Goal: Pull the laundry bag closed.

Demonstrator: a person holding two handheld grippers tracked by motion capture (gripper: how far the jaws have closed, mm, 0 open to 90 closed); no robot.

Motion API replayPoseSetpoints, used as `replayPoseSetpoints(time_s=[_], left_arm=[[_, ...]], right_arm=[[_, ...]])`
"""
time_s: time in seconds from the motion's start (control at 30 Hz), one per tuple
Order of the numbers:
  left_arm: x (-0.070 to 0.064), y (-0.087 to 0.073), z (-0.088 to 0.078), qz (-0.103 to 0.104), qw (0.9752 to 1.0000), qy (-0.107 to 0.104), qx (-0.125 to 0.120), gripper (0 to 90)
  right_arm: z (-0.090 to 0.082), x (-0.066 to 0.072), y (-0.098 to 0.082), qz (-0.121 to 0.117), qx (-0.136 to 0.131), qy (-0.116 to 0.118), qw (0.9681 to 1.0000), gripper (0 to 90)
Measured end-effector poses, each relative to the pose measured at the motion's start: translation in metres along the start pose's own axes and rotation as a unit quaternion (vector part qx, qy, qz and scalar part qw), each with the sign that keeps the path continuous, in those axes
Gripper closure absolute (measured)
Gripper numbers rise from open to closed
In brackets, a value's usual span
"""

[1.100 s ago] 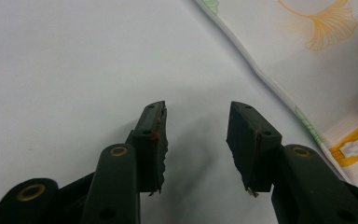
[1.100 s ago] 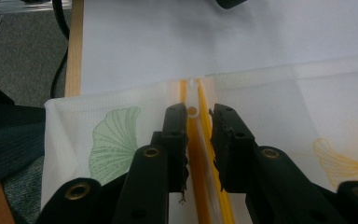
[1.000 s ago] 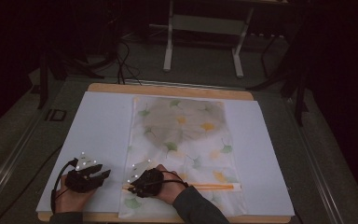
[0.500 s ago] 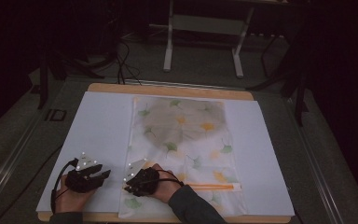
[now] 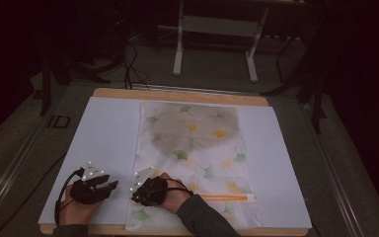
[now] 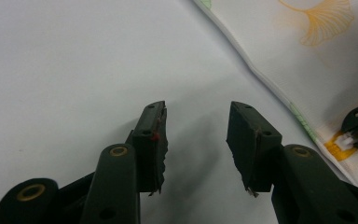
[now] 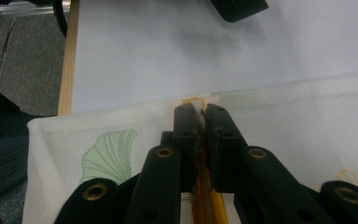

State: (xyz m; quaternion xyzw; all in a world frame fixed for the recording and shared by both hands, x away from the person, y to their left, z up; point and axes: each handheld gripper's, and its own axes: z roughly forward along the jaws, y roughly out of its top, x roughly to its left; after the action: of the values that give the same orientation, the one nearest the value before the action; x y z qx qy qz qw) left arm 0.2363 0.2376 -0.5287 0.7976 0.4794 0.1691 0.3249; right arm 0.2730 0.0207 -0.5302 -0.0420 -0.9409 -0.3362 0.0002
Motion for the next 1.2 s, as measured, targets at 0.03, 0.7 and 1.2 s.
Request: replayPoseSetpoints(time_s=[0.03, 0.7, 1.2], left_arm=[[-0.001, 0.000, 0.000, 0.000, 1.0000, -0.001, 0.000, 57.3], [-0.015, -0.002, -0.006, -0.005, 0.9996, -0.029, 0.000, 54.5], [-0.027, -0.006, -0.010, 0.000, 0.9974, -0.071, 0.009, 53.1]], right_arm=[[0.000, 0.000, 0.000, 0.000, 0.000, 0.000, 1.0000, 83.5], [-0.007, 0.003, -0.002, -0.004, -0.006, -0.004, 1.0000, 83.7], [-0.010, 0.004, -0.002, -0.007, -0.009, -0.008, 0.9999, 83.7]])
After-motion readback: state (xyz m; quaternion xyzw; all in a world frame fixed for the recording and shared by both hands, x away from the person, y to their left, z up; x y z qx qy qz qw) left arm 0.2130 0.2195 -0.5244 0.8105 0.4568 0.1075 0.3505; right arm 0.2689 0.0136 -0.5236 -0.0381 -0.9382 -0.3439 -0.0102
